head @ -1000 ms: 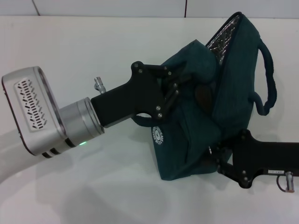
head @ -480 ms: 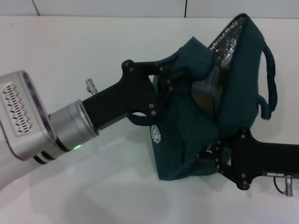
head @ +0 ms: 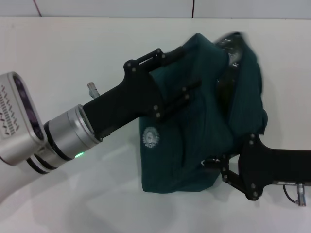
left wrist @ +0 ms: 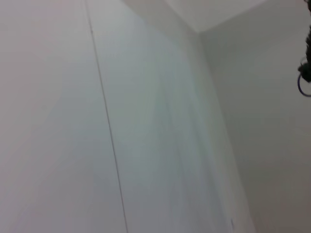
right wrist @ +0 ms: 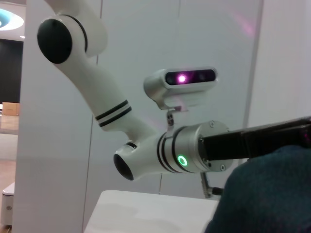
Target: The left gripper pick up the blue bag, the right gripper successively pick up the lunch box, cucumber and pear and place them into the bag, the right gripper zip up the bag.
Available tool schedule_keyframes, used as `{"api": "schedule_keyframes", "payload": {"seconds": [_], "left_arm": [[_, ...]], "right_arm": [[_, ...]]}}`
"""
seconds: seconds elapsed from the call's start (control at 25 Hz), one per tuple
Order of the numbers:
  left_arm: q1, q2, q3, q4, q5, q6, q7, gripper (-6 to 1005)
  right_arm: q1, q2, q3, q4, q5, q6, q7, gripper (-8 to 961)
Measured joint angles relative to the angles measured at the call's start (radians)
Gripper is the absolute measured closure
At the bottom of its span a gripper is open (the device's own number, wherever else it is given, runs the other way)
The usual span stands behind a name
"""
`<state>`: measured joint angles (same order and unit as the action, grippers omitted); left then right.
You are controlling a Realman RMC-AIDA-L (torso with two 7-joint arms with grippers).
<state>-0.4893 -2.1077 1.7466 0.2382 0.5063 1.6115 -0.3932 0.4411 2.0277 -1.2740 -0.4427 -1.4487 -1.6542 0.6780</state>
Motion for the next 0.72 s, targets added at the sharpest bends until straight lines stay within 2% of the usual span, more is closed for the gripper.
{"api": "schedule_keyframes", "payload": {"seconds": [0.16, 0.28, 0.52, 0.72], "left_arm": [[-0.005, 0.000, -0.002, -0.004, -0.022, -0.014, -0.056, 483], [-0.006, 0.000, 0.003, -0.006, -0.048, -0.049, -0.067, 280], [-0.009, 0.000, -0.002, 0.006, -0.071, -0.081, -0.068, 185], [-0.006, 0.001, 0.003, 0.016, -0.117, -0.066, -0.075, 105]], "right_arm": [[0.010, 0.000, -0.005, 0.001, 0.001, 0.001, -0.004, 920], [0.015, 0.000, -0.008, 0.002, 0.015, 0.004, -0.011, 920], [0.013, 0.000, -0.012, 0.039, 0.083, -0.007, -0.075, 920], [0.041, 0.000, -0.029, 0.042, 0.090, 0.005, -0.080, 921]]}}
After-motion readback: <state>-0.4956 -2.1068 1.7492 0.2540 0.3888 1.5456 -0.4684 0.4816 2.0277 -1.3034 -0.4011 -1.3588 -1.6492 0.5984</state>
